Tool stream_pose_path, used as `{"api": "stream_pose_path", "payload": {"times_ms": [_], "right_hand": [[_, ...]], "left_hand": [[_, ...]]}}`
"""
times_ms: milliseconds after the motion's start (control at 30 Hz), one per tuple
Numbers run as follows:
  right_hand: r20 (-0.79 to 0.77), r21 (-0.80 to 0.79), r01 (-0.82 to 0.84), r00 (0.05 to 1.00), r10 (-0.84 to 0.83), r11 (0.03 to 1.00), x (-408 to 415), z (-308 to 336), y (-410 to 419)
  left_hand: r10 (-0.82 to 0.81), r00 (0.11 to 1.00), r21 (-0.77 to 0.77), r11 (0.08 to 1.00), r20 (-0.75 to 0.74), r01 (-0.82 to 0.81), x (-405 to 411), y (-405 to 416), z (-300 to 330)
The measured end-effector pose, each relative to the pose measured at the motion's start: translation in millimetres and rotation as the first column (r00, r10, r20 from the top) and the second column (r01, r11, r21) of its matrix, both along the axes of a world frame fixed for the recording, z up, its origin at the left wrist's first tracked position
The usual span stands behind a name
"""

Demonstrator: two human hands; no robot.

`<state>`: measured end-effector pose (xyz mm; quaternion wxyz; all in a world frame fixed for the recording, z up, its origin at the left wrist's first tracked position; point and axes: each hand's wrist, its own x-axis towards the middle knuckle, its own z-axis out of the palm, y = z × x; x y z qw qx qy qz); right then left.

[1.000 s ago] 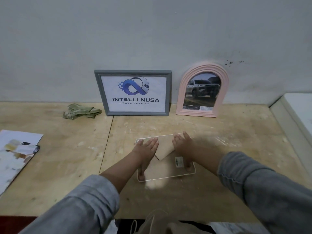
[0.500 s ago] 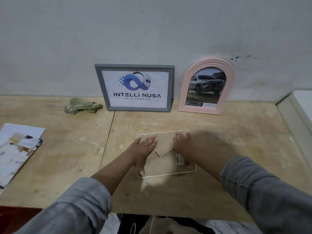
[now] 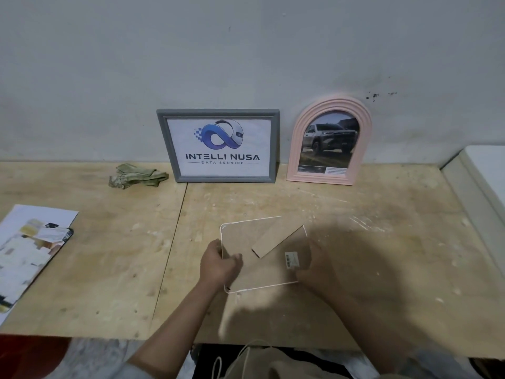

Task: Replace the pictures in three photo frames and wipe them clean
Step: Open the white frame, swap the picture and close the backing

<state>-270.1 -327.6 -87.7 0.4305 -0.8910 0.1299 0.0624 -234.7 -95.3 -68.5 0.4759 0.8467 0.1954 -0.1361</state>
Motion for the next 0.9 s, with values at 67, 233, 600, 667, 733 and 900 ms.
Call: {"api": "stream_pose_path", "payload": {"times_ms": [67,233,600,667,733,900], "right_hand": [[-0.053,0.027,0.028,0.998,-0.026,0.999,-1.0,5.8,1.2],[-0.061,0.068,0.027,0.998,-0.023,0.997,3.5,2.4,-6.9],[0.43,-0.52,-0.314,0.708,0.56,0.795,2.3,36.2,6.3],[0.427,-0.638,-0.314,0.615,0.663,0.703,6.0,46.7,2.5],[0.451,-0.717,-0.254,0.541,0.71,0.65,10.1,54.7,-1.6],[0.588,-0.61,-0.161,0.565,0.579,0.776,24.8,87.2,4.4]], "left_hand": [[0.068,0.998,0.028,0.997,-0.005,-0.068,5.0,-0.1,0.5],[0.125,0.988,-0.044,0.991,-0.089,-0.129,20.4,5.4,13.3],[0.183,0.955,-0.171,0.959,-0.231,-0.225,58.0,10.5,65.2],[0.182,0.95,-0.222,0.945,-0.255,-0.24,61.8,14.6,75.6],[0.176,0.942,-0.279,0.925,-0.287,-0.258,64.4,18.6,83.2],[0.217,0.932,-0.459,0.823,-0.289,-0.334,68.5,18.4,97.4]]}}
